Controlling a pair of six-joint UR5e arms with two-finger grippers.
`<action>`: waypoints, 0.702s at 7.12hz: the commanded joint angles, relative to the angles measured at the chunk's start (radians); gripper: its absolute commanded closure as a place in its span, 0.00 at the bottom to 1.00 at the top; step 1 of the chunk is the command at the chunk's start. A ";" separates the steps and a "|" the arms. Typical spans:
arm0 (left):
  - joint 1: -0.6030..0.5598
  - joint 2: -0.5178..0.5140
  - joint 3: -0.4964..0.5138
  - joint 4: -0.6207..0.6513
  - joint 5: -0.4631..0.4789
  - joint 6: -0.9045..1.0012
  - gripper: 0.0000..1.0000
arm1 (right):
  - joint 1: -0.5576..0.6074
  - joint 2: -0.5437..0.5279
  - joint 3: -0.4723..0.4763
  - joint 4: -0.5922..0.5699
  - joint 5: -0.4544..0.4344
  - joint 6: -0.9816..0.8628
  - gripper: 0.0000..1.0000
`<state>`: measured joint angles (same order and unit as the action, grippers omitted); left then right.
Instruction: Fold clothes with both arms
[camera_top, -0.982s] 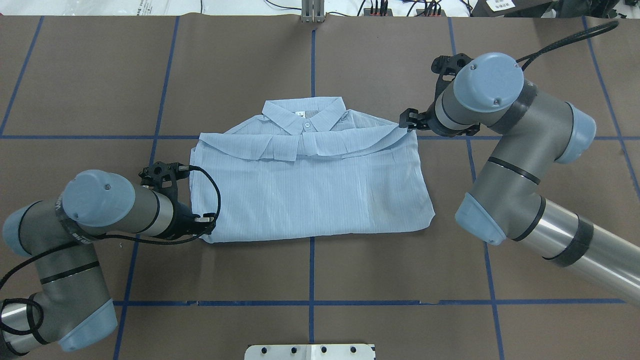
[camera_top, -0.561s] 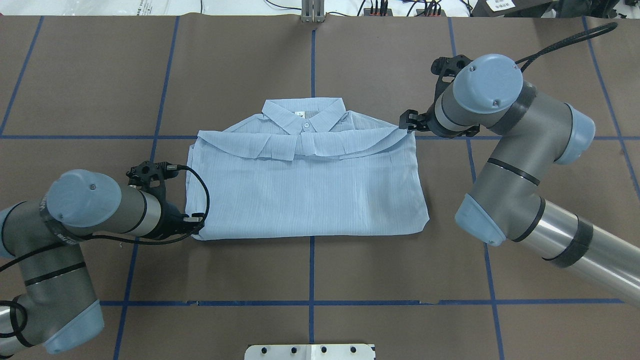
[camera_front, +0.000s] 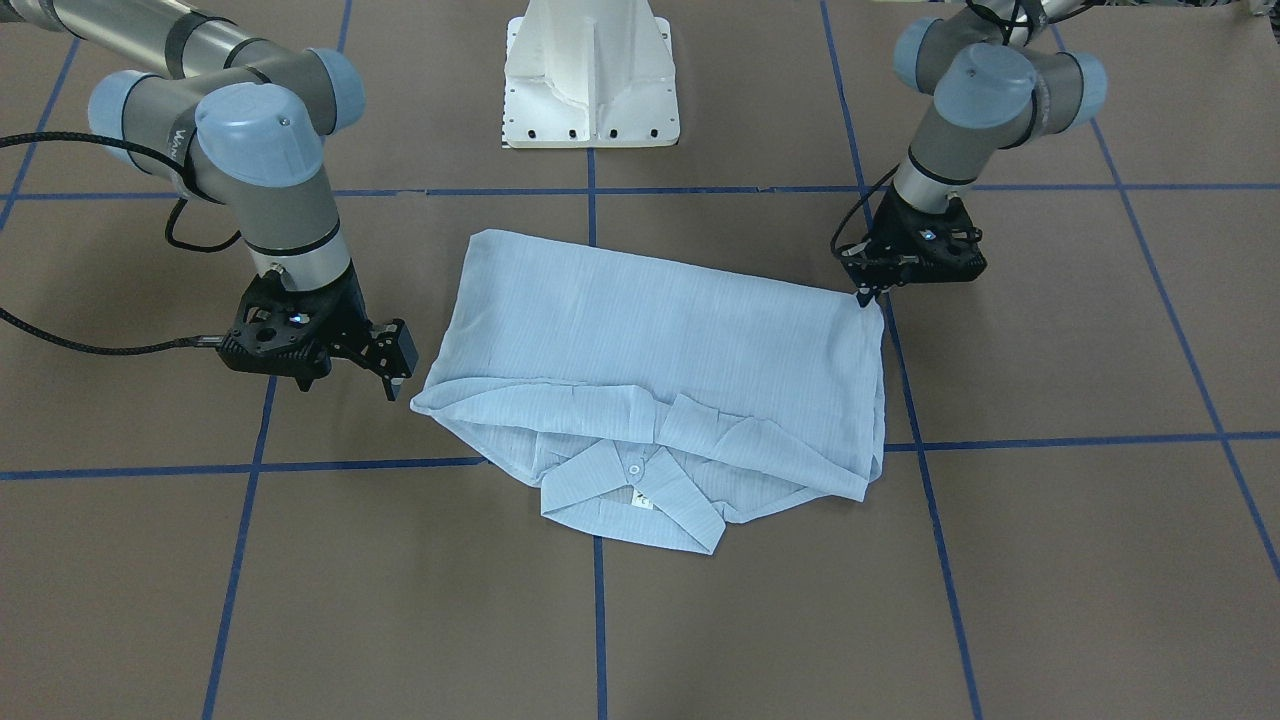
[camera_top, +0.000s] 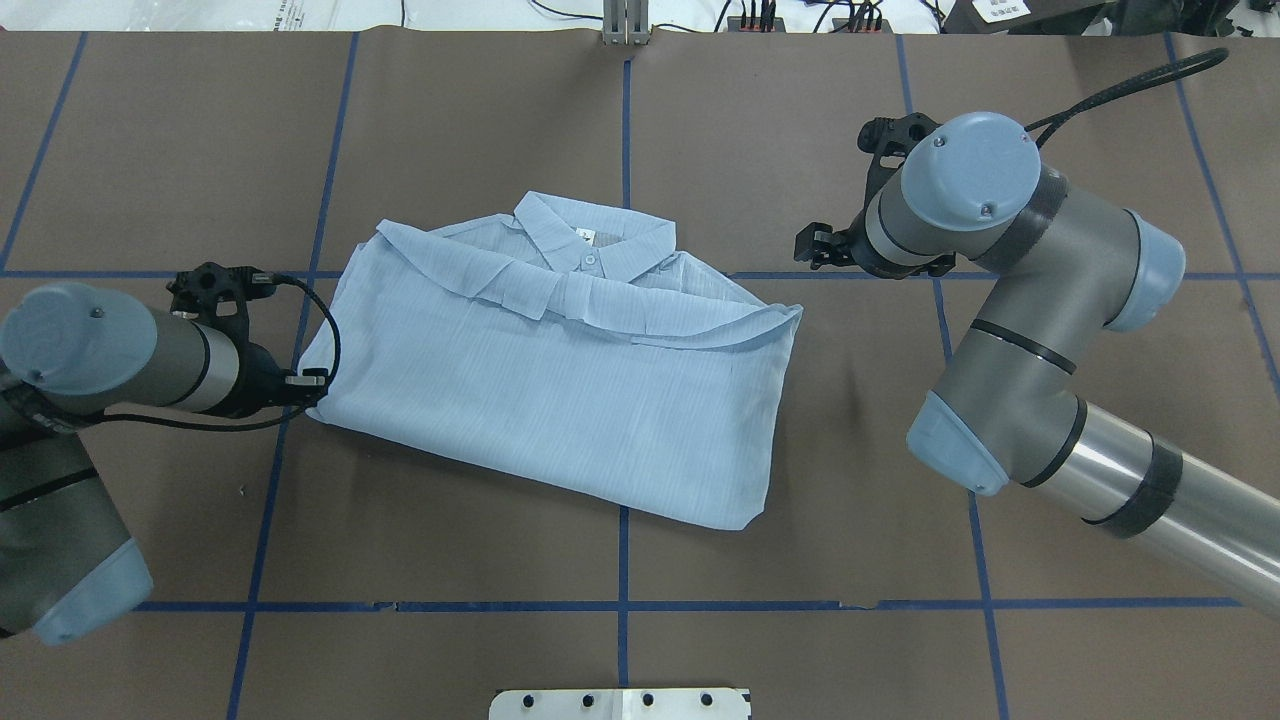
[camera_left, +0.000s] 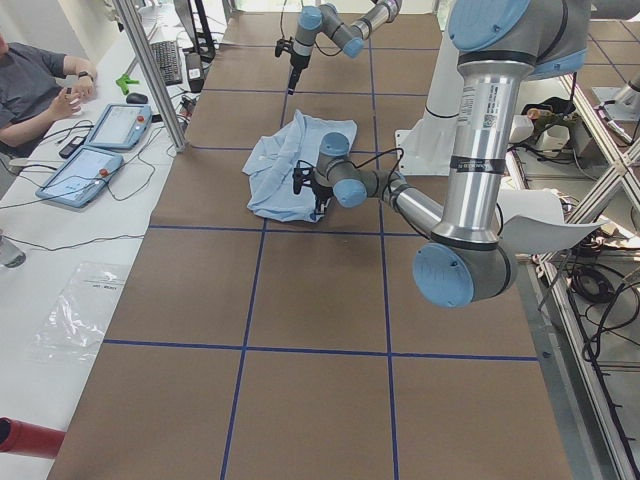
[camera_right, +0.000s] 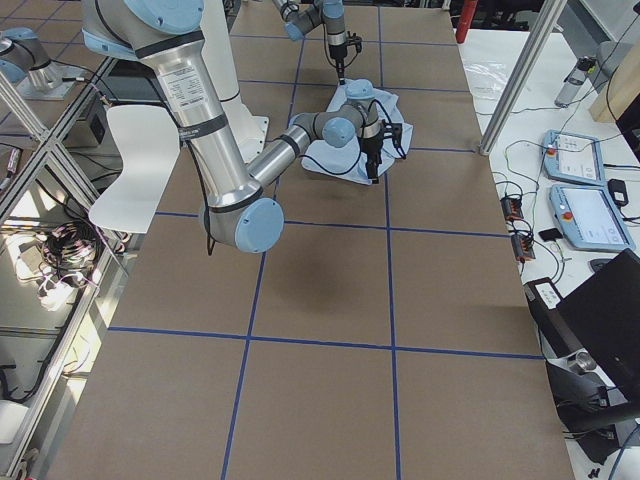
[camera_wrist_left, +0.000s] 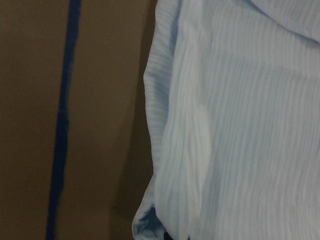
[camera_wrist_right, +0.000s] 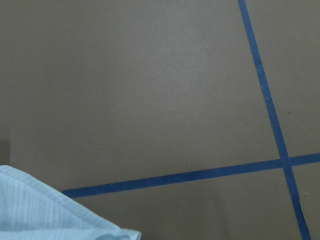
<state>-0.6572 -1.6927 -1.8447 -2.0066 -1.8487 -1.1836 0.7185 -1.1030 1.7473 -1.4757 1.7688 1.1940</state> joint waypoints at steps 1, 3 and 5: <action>-0.143 -0.081 0.114 0.002 0.034 0.195 1.00 | -0.004 0.012 0.001 0.000 0.000 0.004 0.00; -0.214 -0.297 0.360 0.000 0.029 0.223 1.00 | -0.007 0.014 0.001 0.000 0.000 0.004 0.00; -0.251 -0.445 0.541 -0.018 0.029 0.225 1.00 | -0.011 0.026 0.003 0.000 0.000 0.007 0.00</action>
<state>-0.8830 -2.0366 -1.4282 -2.0170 -1.8183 -0.9629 0.7103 -1.0854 1.7497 -1.4757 1.7687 1.1994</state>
